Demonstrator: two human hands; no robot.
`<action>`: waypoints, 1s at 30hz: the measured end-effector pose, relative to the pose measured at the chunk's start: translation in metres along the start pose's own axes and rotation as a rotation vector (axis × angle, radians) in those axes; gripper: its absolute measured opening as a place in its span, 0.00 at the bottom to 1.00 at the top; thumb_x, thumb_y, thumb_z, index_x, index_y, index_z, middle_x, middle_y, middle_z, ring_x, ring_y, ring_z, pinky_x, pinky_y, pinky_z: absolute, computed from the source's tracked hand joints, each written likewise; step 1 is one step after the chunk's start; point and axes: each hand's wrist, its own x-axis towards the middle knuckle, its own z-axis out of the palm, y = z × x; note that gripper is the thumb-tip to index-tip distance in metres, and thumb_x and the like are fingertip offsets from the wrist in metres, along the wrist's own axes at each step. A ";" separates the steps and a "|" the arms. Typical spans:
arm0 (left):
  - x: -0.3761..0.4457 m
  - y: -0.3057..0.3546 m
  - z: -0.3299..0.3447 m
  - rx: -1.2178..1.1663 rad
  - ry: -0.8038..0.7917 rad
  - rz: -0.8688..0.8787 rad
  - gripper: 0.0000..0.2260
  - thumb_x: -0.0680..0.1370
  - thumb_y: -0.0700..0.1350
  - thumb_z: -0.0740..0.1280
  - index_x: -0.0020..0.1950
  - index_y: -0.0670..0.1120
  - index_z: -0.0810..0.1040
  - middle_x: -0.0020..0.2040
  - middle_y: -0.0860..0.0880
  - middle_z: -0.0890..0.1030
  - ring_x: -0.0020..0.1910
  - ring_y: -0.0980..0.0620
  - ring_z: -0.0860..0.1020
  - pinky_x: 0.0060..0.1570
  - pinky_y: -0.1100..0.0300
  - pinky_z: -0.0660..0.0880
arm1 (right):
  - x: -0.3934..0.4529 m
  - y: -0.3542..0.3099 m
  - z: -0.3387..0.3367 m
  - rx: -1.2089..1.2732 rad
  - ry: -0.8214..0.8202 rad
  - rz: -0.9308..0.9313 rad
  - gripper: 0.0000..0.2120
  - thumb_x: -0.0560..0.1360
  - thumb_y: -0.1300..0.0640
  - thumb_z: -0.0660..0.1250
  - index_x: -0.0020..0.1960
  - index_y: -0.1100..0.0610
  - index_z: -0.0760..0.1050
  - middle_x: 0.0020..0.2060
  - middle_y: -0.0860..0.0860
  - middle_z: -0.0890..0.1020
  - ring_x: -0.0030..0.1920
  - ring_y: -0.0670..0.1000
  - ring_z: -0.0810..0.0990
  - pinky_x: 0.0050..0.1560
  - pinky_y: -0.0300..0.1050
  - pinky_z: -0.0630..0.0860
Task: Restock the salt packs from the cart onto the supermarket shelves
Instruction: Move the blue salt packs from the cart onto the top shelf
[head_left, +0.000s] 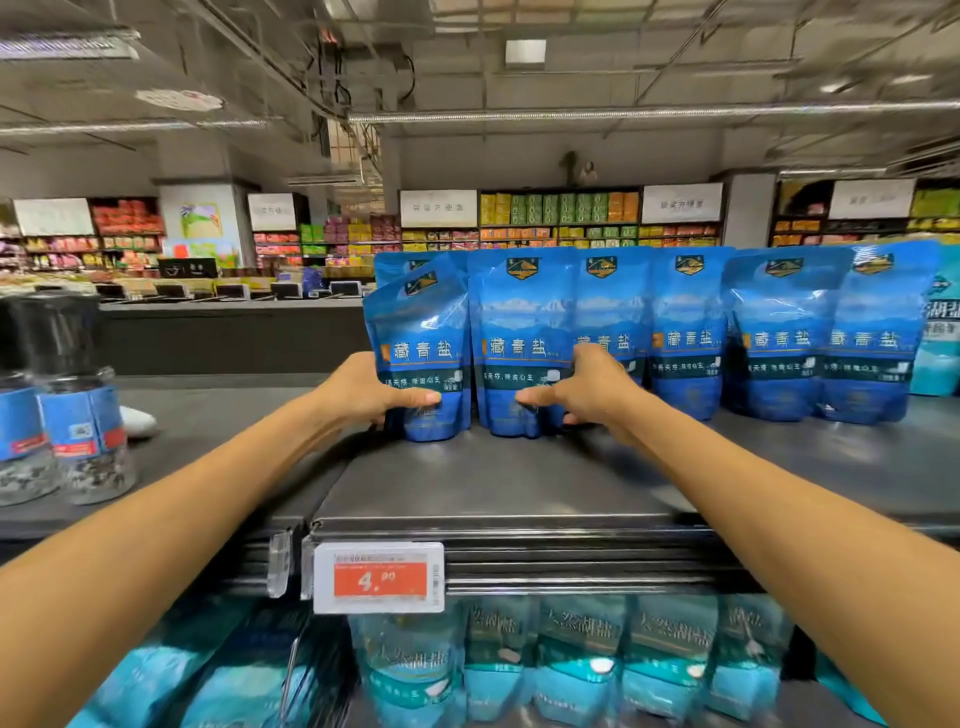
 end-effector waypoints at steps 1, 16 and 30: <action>0.000 -0.001 -0.001 0.018 -0.001 0.019 0.12 0.68 0.41 0.79 0.48 0.49 0.82 0.34 0.59 0.84 0.28 0.64 0.79 0.31 0.72 0.76 | -0.001 0.001 0.000 -0.031 0.007 0.012 0.31 0.65 0.49 0.82 0.58 0.63 0.71 0.51 0.55 0.77 0.46 0.54 0.77 0.42 0.52 0.83; -0.014 0.003 -0.003 0.188 0.111 -0.054 0.29 0.59 0.59 0.81 0.55 0.49 0.79 0.30 0.53 0.78 0.27 0.52 0.74 0.24 0.60 0.72 | -0.006 -0.006 0.012 -0.159 0.042 0.024 0.28 0.65 0.42 0.79 0.44 0.59 0.65 0.36 0.55 0.73 0.39 0.54 0.73 0.44 0.53 0.79; -0.100 0.078 0.052 -0.560 0.293 0.233 0.11 0.76 0.52 0.66 0.37 0.48 0.77 0.32 0.52 0.78 0.31 0.55 0.76 0.27 0.65 0.71 | -0.116 0.018 -0.056 0.037 0.317 -0.272 0.05 0.74 0.54 0.73 0.48 0.53 0.80 0.41 0.47 0.85 0.43 0.47 0.83 0.52 0.56 0.80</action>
